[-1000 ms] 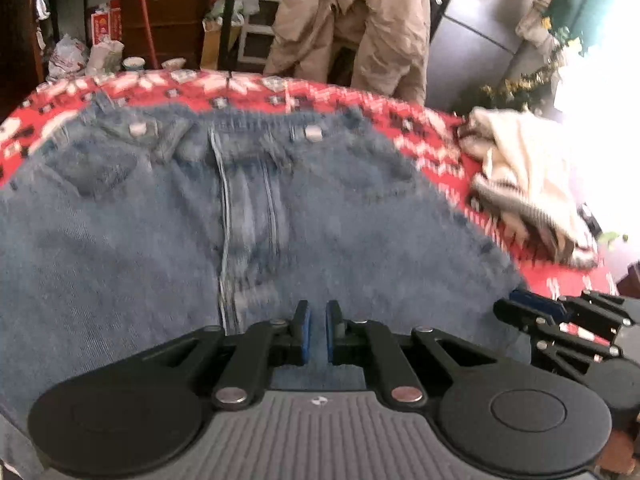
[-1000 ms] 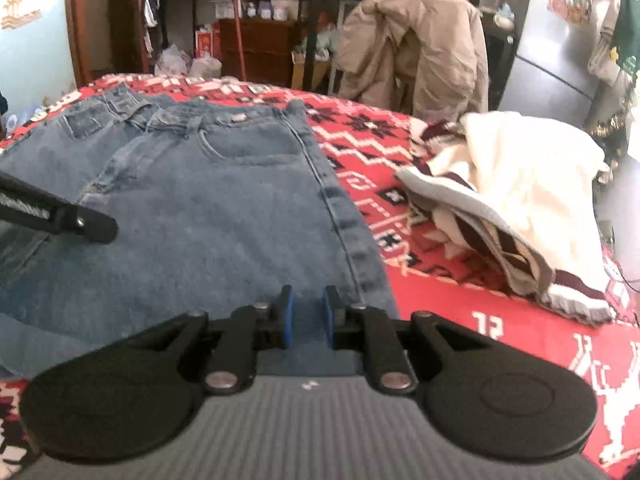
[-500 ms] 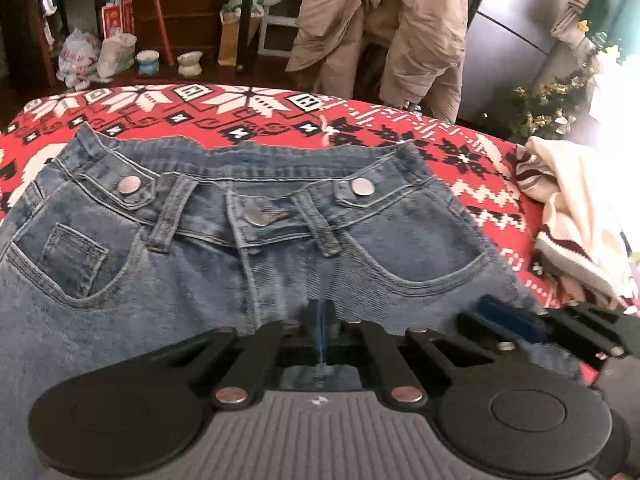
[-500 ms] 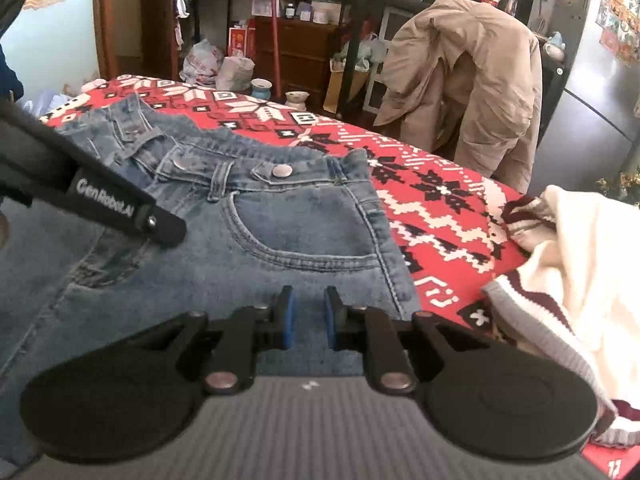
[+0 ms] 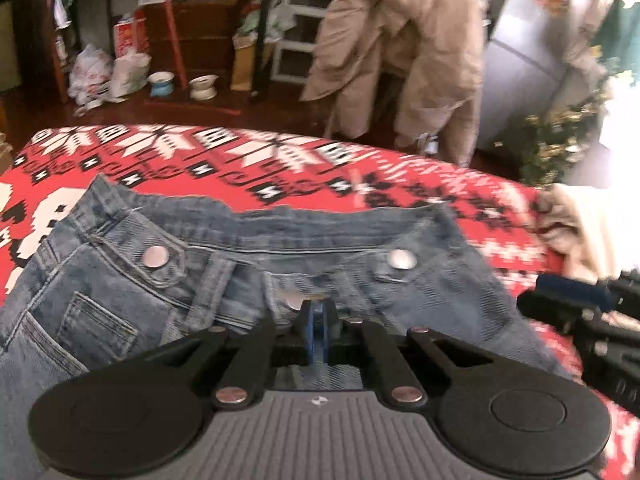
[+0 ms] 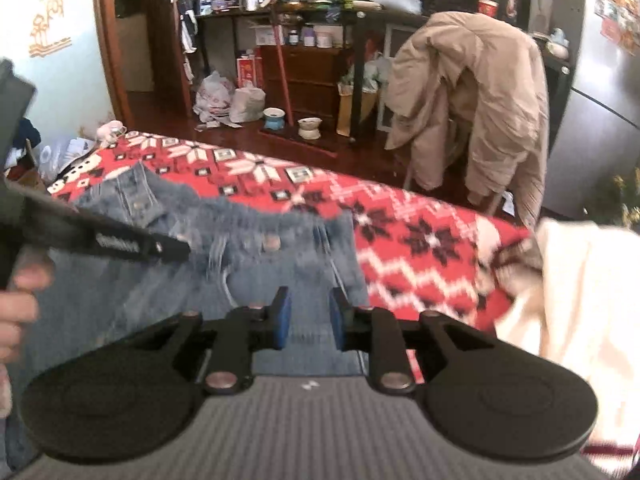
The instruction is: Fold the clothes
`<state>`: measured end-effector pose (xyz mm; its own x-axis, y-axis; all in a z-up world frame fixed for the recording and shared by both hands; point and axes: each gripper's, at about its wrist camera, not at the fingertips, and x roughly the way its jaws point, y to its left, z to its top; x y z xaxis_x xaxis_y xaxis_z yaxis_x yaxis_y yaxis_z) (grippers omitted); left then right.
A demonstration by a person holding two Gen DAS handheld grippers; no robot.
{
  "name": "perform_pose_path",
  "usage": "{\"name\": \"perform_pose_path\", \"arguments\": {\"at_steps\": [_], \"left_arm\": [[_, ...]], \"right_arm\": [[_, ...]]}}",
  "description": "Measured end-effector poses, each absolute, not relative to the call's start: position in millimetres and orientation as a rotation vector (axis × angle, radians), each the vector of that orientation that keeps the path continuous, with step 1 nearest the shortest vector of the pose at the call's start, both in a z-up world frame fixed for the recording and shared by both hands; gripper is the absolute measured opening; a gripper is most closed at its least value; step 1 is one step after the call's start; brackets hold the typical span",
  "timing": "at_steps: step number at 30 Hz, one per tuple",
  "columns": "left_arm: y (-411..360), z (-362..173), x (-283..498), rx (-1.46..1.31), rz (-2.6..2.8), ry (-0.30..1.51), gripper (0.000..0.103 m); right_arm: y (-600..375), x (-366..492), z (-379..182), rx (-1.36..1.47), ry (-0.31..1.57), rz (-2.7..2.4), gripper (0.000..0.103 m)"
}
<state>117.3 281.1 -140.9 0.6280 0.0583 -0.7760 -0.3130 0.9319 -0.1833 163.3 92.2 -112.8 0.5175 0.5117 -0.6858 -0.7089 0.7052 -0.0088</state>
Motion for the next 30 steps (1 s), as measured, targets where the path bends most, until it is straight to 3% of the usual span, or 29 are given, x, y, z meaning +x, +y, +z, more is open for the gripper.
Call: {"name": "perform_pose_path", "arguments": {"at_steps": [3,13,24,30], "left_arm": [[286.5,-141.8,120.2,-0.325,0.226,0.864,0.003],[291.5,-146.4,118.0,-0.369,0.194,0.844,0.003],[336.8,-134.4,127.1,-0.398,0.218,0.835,0.003],[357.9,-147.2,147.0,-0.32,0.284,0.894,0.003]], "right_arm": [[117.7,190.8,-126.6,-0.338,0.756,0.739,0.013],[154.6,271.9,-166.8,-0.224,0.809,0.673,0.004],[179.7,261.5,-138.2,-0.19,0.83,0.804,0.006],[243.8,237.9,-156.1,-0.283,0.905,0.911,0.006]]}}
